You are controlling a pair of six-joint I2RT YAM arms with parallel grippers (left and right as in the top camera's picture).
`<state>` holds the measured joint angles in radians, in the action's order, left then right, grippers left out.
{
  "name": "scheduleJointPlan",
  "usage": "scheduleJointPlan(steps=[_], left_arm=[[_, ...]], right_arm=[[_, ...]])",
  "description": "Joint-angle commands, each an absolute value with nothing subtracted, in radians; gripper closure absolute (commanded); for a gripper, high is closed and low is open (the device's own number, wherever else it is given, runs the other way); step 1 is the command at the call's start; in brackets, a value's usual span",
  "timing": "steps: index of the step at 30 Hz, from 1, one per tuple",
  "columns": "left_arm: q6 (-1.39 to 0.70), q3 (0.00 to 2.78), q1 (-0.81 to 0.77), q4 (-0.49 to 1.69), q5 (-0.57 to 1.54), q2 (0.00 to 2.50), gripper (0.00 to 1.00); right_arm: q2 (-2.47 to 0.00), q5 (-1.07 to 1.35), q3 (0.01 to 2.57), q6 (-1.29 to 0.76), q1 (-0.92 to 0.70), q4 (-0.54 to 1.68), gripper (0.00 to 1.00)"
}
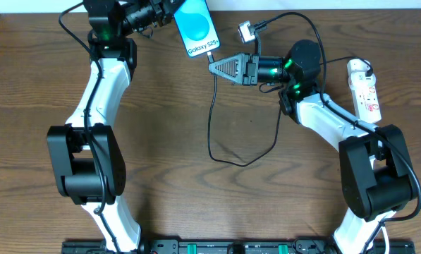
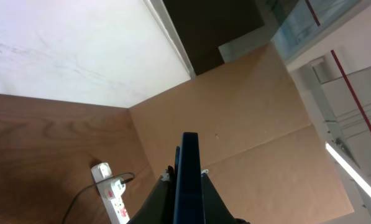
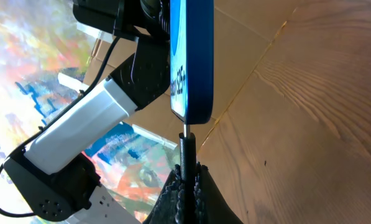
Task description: Plug charger to phone and switch on socket
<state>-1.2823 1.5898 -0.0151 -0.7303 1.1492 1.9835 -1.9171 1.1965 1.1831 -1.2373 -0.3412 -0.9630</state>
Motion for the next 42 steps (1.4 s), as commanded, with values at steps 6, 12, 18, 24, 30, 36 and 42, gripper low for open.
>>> scheduleJointPlan(steps=[6, 12, 18, 24, 30, 36, 42], left_arm=[[-1.276, 1.605, -0.019, -0.743, 1.162, 1.96, 0.93], [-1.276, 1.605, -0.027, -0.743, 1.159, 1.96, 0.93], [-1.261, 1.605, -0.046, -0.743, 1.159, 1.96, 0.93], [-1.261, 1.605, -0.047, -0.743, 1.165, 1.96, 0.92], [-1.25, 1.604, -0.047, -0.743, 1.207, 1.96, 0.92], [-1.227, 1.59, -0.047, -0.742, 1.241, 1.96, 0.93], [-1.227, 1.588, -0.052, -0.742, 1.258, 1.96, 0.93]], right_arm=[[-1.915, 1.161, 1.192, -1.217, -0.342, -0.969, 0.99], [-1.915, 1.161, 1.192, -1.215, -0.358, -0.969, 0.99], [-1.915, 1.161, 1.192, -1.214, -0.361, -0.969, 0.99], [-1.915, 1.156, 1.192, -1.215, -0.357, -0.969, 0.99], [-1.915, 1.101, 1.192, -1.215, -0.357, -0.969, 0.99], [-1.915, 1.052, 1.192, -1.215, -0.358, -0.969, 0.99], [-1.915, 1.052, 1.192, -1.214, -0.358, -0.969, 0.99]])
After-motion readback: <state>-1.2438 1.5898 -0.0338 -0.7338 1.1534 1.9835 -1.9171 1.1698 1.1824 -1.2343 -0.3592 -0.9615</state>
